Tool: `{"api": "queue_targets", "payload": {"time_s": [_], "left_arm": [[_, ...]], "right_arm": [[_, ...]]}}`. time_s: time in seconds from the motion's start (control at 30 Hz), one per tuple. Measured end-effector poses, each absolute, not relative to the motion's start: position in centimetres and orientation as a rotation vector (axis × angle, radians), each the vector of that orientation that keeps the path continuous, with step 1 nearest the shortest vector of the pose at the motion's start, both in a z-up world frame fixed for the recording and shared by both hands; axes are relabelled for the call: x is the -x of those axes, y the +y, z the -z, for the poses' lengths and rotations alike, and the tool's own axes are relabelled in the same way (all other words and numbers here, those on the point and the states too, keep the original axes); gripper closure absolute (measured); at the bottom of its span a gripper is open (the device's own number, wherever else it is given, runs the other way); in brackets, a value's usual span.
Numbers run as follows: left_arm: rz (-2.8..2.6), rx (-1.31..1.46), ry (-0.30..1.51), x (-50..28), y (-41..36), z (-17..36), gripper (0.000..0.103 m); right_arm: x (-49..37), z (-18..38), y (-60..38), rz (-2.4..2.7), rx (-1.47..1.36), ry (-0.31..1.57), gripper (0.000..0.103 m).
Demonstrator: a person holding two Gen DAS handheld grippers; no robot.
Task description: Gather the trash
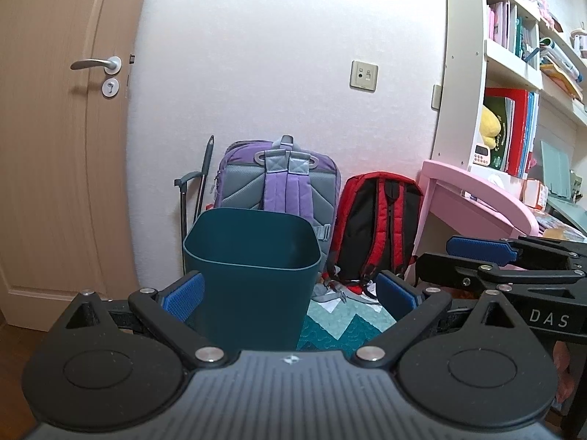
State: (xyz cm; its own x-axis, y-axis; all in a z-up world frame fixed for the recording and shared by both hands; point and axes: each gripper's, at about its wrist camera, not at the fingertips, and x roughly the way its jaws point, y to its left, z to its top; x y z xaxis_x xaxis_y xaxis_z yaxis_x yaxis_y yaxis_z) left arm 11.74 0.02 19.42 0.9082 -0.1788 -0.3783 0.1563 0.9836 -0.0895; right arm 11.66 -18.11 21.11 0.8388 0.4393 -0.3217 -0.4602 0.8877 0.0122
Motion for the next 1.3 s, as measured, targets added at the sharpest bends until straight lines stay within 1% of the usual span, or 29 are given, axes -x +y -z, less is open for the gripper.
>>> {"api": "queue_targets", "payload": {"time_s": [1.3], "left_arm": [[0.147, 0.047, 0.377, -12.0, -0.2, -18.4, 0.002]], "right_arm": [[-13.0, -20.0, -17.9, -0.478, 0.051, 0.351, 0.052]]}}
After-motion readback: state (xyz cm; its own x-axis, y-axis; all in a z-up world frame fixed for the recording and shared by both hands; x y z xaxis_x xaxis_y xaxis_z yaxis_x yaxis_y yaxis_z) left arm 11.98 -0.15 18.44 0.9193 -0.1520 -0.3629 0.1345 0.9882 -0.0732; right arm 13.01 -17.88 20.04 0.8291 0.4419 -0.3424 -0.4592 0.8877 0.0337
